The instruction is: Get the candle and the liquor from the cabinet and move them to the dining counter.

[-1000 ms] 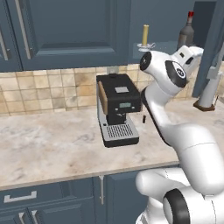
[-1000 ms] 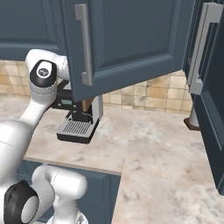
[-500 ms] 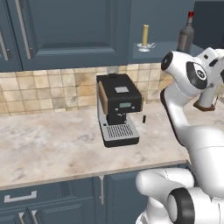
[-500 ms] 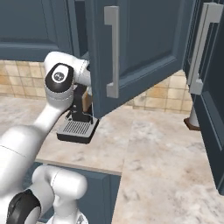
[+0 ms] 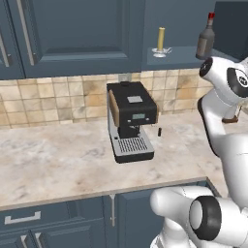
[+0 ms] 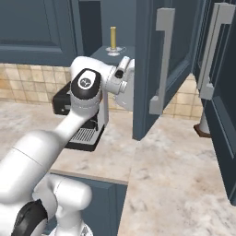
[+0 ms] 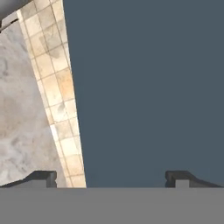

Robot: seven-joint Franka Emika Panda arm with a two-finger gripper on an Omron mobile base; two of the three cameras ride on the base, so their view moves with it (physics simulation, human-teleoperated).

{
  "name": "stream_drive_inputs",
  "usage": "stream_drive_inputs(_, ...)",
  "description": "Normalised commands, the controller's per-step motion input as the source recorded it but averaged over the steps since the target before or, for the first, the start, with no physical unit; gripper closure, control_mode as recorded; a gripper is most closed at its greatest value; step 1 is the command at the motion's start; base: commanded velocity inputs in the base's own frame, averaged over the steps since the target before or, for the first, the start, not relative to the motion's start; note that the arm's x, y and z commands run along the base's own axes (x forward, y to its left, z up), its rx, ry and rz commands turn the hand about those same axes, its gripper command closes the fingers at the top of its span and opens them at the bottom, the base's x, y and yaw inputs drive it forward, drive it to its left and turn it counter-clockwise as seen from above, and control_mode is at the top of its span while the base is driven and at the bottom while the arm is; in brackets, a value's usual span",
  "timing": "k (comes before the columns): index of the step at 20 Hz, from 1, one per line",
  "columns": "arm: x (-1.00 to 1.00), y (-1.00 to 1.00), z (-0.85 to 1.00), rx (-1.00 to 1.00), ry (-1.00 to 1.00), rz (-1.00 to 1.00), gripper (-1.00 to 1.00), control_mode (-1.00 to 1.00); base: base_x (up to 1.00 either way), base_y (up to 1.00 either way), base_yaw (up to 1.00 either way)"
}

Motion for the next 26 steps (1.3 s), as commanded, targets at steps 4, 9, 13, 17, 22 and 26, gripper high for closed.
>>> stream_drive_inputs(4,0.00,-0.30,0.00,0.00,0.00,0.00,-1.00,-1.00,0.00,0.00,0.00)
stream_drive_inputs(9,-0.02,-0.35,0.00,0.00,0.00,0.00,-1.00,-1.00,0.00,0.00,0.00)
stream_drive_inputs(13,-0.01,-0.49,0.00,0.00,0.03,-0.01,-1.00,-1.00,0.00,0.00,0.00)
stream_drive_inputs(17,0.00,-0.30,0.00,0.00,0.00,0.00,-1.00,-1.00,0.00,0.00,0.00)
stream_drive_inputs(22,-0.03,0.29,-0.03,0.00,-0.13,0.00,-1.00,-1.00,0.00,0.00,0.00)
stream_drive_inputs(26,0.00,0.86,-0.09,0.00,-0.28,0.03,-1.00,-1.00,0.00,0.00,0.00)
